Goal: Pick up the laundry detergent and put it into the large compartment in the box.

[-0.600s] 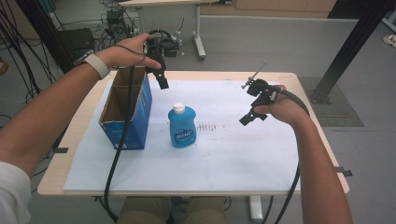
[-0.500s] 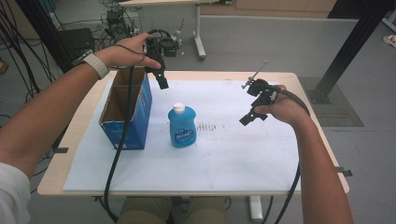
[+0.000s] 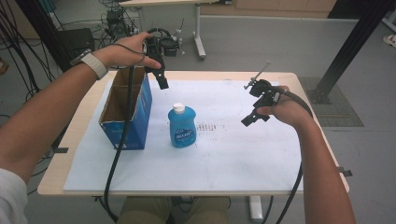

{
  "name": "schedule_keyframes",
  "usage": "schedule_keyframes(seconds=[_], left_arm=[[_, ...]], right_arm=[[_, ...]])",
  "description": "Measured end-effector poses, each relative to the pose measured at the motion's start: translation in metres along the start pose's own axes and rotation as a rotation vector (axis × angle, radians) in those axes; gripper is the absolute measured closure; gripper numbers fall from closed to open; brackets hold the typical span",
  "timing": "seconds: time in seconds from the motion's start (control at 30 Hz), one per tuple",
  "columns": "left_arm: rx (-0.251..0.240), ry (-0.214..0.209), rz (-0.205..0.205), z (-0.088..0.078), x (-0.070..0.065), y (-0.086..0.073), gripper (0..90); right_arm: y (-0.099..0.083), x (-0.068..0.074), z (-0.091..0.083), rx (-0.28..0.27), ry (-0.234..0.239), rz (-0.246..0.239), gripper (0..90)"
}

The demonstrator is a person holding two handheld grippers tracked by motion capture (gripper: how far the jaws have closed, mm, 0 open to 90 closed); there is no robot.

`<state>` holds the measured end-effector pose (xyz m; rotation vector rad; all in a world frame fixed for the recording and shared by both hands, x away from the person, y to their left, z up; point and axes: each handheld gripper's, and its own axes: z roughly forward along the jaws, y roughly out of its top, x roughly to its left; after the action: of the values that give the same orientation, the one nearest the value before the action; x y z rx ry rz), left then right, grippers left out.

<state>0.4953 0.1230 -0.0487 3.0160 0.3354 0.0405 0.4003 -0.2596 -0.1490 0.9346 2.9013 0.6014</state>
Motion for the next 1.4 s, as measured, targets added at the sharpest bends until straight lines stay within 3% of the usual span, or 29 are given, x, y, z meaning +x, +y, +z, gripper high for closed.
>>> schedule_keyframes(seconds=[0.37, 0.8, 0.97, 1.4], left_arm=[[0.012, 0.003, -0.023, -0.009, -0.014, 0.004, 8.5], [-0.006, -0.034, -0.048, -0.016, -0.029, 0.008, 8.6], [0.008, -0.030, -0.038, -0.016, -0.038, 0.016, 8.6], [0.020, -0.052, -0.035, -0.010, -0.047, 0.024, 9.2]], right_arm=[[-0.003, 0.000, 0.001, 0.003, -0.001, 0.005, 8.3], [-0.004, 0.001, 0.001, 0.003, 0.001, 0.008, 8.4], [-0.004, 0.002, 0.001, 0.000, 0.001, 0.005, 8.4], [-0.005, 0.003, 0.002, -0.002, 0.002, 0.001, 8.4]])
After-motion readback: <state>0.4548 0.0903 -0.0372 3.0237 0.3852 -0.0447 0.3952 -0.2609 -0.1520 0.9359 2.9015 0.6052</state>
